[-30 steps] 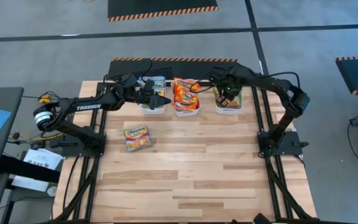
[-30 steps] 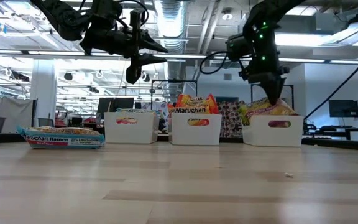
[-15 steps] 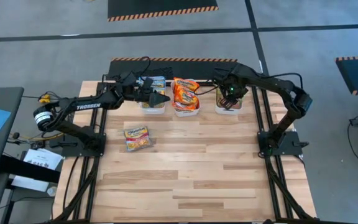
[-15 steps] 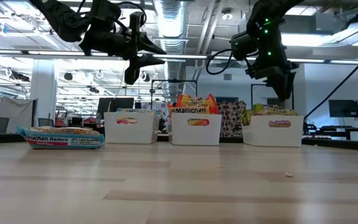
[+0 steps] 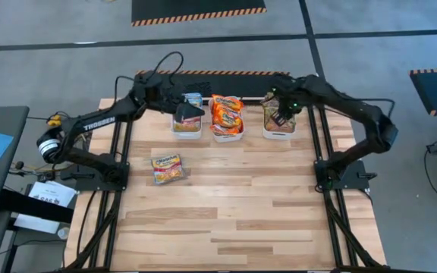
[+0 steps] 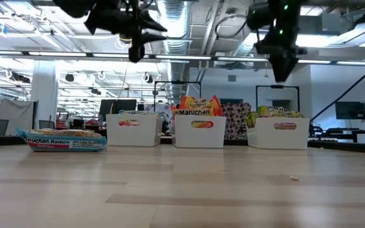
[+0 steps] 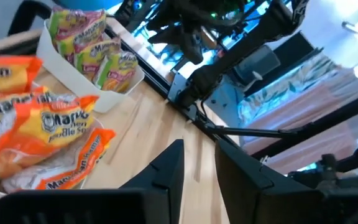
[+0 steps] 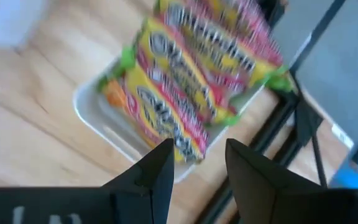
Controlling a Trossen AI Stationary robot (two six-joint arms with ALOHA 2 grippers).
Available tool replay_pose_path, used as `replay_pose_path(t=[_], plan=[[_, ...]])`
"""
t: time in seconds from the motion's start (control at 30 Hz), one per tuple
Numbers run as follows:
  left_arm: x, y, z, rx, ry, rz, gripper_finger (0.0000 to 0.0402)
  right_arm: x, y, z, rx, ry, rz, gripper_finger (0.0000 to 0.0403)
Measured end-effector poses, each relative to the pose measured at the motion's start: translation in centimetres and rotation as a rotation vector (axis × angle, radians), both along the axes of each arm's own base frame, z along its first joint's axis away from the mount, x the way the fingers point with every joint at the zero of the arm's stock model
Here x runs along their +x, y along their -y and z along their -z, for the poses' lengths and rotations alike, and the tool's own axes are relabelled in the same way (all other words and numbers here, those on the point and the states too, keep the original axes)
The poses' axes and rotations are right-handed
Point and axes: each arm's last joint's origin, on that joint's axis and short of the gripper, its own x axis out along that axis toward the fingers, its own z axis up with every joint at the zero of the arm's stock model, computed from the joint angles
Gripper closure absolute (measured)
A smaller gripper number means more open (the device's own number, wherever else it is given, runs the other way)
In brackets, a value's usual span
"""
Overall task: Sort Maruchan noodles
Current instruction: Put the blue noodle pack into the left white bin
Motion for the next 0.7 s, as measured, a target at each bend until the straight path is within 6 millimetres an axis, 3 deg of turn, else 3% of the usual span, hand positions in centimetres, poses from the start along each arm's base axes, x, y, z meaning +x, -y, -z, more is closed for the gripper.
replay_pose_path(t=[0.23,0.53,0.7], plan=[[0.6,0.7,-3.9,0.09,0.041,0.047,0.0328,-1.4,-1.1,-3.2,-0.142,0.185,-0.008,0.0236],[0.9,1.0,-4.6,0.189,0.086,0.046,0.0325,-2.5,-2.0,-4.5,-0.173,0.237,-0.004,0.0236],[0.8,0.7,-4.6,0.263,0.078,-0.028,0.0295,-2.3,-2.3,-4.4,-0.16,0.245,0.002,0.0236]])
